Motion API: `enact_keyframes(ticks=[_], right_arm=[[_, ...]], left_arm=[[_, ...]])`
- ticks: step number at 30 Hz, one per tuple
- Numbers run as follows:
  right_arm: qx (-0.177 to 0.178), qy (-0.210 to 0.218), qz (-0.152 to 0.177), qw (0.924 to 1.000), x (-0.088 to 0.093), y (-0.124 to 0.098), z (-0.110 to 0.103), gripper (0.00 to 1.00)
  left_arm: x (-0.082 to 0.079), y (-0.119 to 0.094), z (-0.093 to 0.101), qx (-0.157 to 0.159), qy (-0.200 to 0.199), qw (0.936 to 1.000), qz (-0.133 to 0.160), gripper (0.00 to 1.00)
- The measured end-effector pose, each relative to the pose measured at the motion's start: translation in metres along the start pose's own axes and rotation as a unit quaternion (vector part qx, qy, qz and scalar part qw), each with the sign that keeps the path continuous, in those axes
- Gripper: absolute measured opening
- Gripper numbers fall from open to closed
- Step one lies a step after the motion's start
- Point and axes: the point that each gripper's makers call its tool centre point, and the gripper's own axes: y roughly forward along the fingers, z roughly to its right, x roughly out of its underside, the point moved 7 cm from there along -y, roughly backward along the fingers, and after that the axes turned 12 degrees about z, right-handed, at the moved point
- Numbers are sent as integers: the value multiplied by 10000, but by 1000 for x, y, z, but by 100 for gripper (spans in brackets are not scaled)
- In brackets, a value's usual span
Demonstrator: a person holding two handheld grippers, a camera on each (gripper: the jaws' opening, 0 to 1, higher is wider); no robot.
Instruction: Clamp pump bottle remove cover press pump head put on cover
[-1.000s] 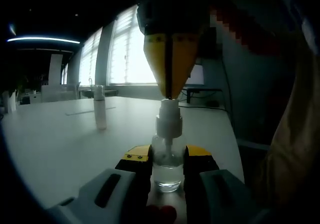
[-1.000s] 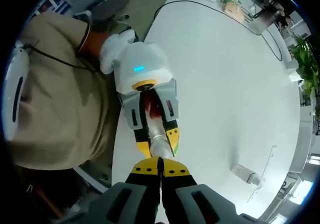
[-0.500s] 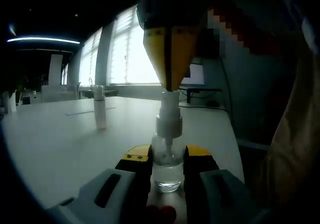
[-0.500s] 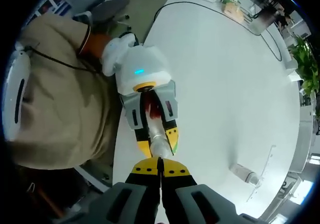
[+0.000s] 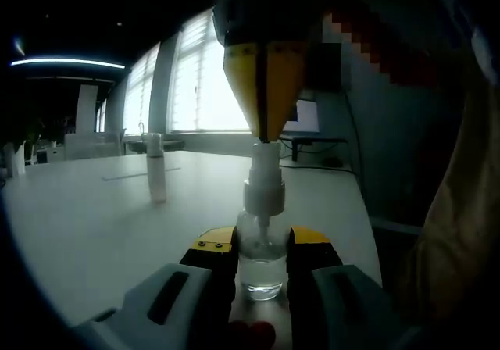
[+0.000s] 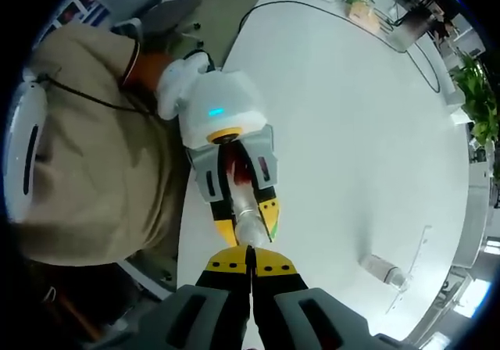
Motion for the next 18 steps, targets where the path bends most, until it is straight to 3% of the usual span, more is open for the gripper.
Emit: enact_keyframes(ticks=[18], right_arm=[[32, -32, -95, 9999, 1, 6, -3, 0]], left_arm=[[0, 0, -1, 3, 1, 10000, -3, 15]])
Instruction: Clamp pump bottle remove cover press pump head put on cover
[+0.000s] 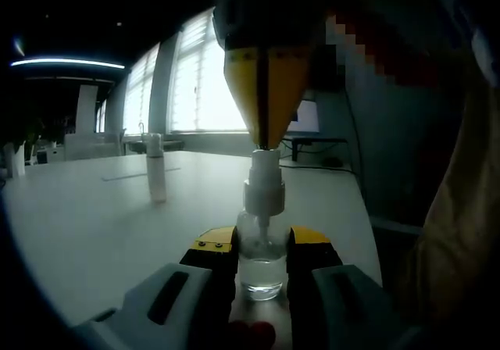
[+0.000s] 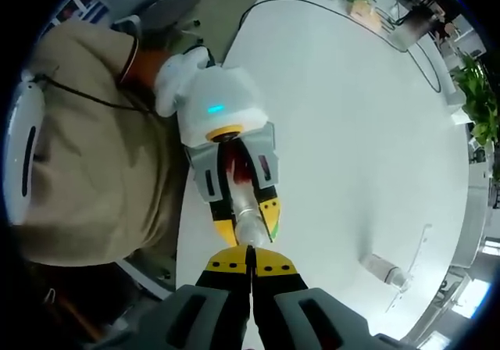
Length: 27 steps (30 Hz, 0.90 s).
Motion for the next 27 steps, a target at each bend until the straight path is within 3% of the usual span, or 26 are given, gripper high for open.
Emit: enact_keyframes(ticks=[27], right_arm=[[85, 54, 42, 9999, 1, -4, -3, 0]], left_arm=[[0, 0, 0, -8, -3, 10000, 1, 15]])
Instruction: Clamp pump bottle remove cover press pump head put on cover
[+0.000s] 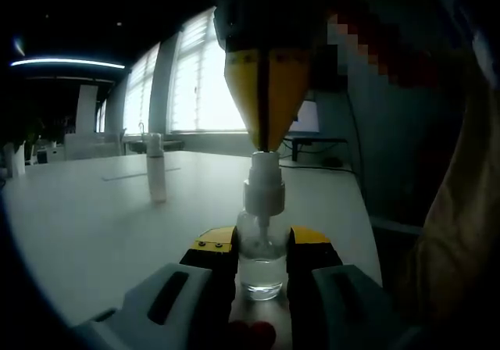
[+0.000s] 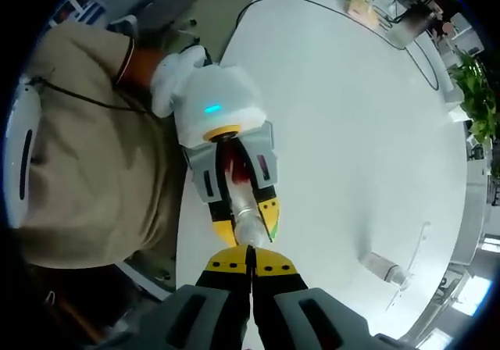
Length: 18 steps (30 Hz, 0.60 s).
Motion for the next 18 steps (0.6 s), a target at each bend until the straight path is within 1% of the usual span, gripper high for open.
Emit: enact_keyframes(ticks=[5, 18], right_arm=[[25, 126, 103, 9999, 1, -3, 1, 0], [15, 43, 87, 10000, 1, -2, 0, 0]], left_arm=[[0, 0, 1, 5, 15, 10000, 0, 15], [0, 0, 0, 1, 4, 10000, 3, 15]])
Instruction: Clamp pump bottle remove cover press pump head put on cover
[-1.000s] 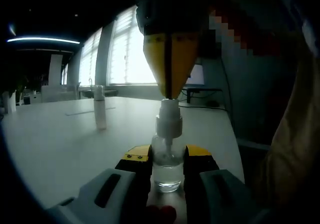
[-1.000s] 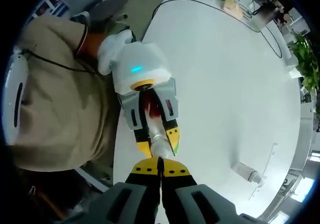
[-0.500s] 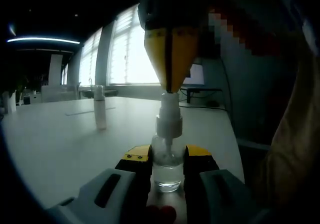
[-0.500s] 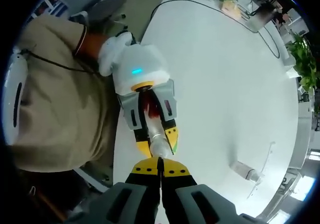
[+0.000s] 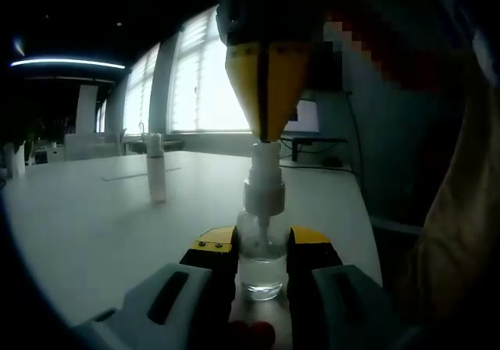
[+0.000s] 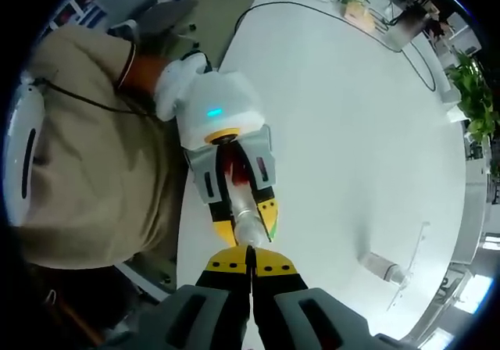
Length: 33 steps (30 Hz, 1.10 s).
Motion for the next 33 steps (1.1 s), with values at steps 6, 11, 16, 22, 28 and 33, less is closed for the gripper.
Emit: enact_keyframes(ticks=[6, 11, 16, 22, 28, 33], right_arm=[[-3, -11, -1, 10000, 0, 0, 0, 0], [21, -56, -30, 10000, 0, 0, 0, 0], [26, -119, -70, 9999, -1, 1, -1, 0], [29, -135, -128, 9998, -1, 4, -2, 0], [68, -51, -167, 9998, -1, 8, -1, 0], [69, -109, -98, 9999, 0, 8, -1, 0]], left_arm=[[0, 0, -1, 1, -2, 10000, 1, 15], [0, 0, 0, 0, -2, 10000, -1, 15], [0, 0, -1, 0, -2, 10000, 0, 15], [0, 0, 1, 0, 1, 10000, -1, 15], [0, 0, 1, -6, -3, 10000, -3, 15], [0, 0, 1, -12, -2, 10000, -2, 15]])
